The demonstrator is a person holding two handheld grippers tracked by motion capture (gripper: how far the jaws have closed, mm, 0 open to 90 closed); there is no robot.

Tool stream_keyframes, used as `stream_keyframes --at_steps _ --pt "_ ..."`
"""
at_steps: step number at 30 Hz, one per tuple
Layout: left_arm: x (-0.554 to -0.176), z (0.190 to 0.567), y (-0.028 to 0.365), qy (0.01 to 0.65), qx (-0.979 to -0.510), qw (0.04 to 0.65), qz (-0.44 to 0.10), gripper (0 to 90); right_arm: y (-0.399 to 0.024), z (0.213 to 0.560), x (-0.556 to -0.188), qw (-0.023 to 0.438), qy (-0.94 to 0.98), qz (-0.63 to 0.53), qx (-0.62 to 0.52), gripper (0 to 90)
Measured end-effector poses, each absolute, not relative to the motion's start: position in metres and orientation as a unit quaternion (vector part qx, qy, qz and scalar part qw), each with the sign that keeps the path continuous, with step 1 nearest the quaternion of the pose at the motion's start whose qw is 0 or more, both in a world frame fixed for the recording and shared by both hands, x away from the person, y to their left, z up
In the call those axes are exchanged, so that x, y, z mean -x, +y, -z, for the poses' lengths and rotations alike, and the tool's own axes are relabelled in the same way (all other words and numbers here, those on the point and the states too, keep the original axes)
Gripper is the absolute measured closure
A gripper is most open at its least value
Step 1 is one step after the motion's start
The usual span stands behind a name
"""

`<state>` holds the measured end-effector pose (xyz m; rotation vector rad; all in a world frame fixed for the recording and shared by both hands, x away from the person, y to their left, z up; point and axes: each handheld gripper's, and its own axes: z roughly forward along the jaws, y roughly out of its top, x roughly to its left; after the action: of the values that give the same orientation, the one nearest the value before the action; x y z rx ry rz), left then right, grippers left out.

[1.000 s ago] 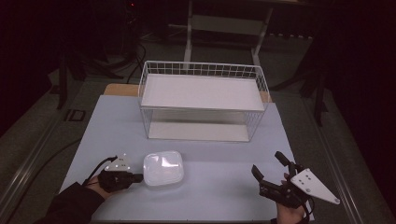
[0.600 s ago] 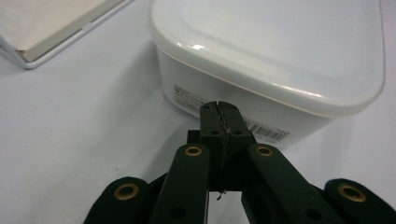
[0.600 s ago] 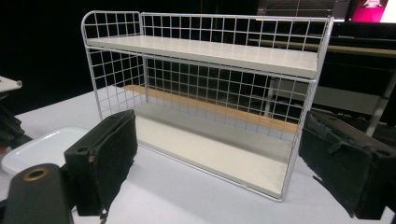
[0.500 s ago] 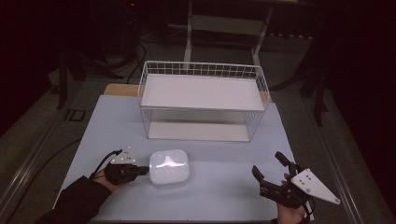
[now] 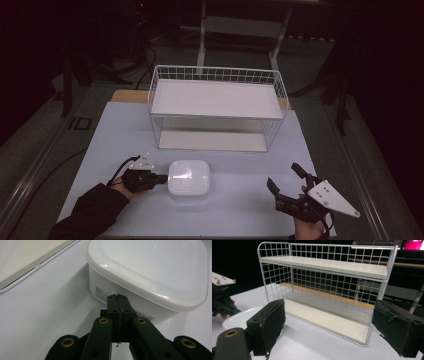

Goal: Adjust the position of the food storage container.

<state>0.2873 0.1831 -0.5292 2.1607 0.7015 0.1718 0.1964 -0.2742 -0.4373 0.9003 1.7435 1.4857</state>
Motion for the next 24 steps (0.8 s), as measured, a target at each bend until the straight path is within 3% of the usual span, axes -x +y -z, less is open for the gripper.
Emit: stream_keyframes --at_steps 24 --pt "-0.288 0.528 0.145 0.258 -0.867 0.425 -0.043 89.2 -0.267 0.441 -0.204 0.324 0.681 -0.563 -0.337 11.4"
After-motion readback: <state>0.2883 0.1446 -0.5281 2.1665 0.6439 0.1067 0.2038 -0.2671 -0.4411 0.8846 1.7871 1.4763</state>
